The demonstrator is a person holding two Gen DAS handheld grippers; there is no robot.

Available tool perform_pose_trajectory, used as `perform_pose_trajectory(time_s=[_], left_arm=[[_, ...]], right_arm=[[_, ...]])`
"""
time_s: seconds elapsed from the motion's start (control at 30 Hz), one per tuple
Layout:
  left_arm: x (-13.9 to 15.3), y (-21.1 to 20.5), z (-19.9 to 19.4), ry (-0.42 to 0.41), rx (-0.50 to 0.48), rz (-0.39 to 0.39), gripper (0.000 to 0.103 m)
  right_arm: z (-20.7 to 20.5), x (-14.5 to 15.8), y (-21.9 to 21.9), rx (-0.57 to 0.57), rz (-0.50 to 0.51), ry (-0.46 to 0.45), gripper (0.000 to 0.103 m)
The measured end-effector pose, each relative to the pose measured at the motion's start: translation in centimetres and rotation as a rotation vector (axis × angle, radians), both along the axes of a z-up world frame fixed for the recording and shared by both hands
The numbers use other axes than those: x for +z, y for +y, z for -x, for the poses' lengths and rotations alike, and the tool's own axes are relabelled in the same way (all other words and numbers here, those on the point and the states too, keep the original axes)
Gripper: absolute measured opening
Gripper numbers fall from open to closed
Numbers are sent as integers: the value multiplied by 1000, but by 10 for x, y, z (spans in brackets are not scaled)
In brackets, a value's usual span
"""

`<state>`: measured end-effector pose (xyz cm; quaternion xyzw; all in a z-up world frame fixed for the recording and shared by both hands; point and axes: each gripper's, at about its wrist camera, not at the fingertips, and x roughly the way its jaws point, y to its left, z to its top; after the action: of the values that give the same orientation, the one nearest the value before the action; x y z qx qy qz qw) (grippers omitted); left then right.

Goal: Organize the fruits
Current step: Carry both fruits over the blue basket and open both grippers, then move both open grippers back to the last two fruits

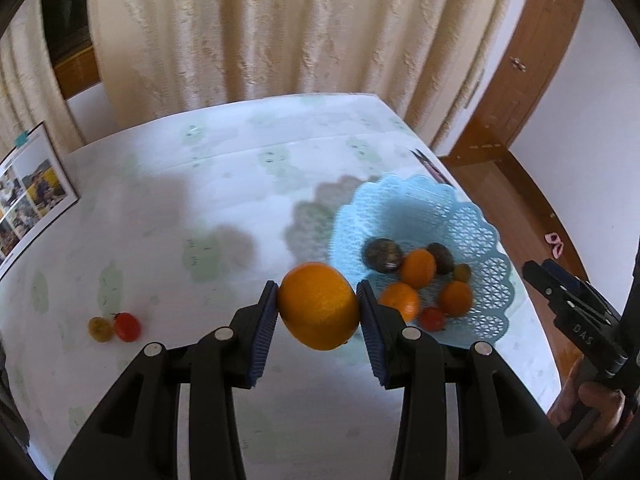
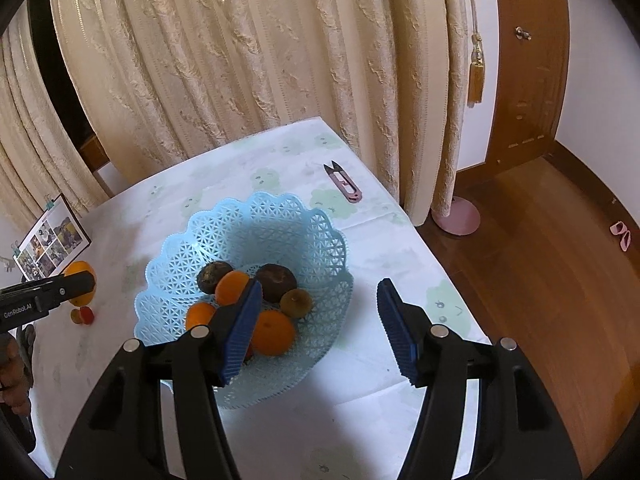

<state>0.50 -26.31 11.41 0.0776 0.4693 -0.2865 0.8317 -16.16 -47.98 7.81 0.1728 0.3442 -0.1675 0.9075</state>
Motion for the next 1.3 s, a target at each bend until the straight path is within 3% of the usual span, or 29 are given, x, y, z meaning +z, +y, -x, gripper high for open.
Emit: perform_pose_trajectory(time_s=[0.83,0.93,0.97,1.3], left_arm=[[-10,-69,21,35,-170,0,41],[-9,-74,24,50,-190,28,51],[-8,-74,24,46,-190,34,62],[-5,-44,7,32,-102,31,64]], right_arm=[[17,-5,-17,-73,-21,-6,68],[16,-5,-17,-73,-23,-4,68],[16,-5,-16,-73,-23,-4,68],[3,-1,-3,-47,-25,-25,68]])
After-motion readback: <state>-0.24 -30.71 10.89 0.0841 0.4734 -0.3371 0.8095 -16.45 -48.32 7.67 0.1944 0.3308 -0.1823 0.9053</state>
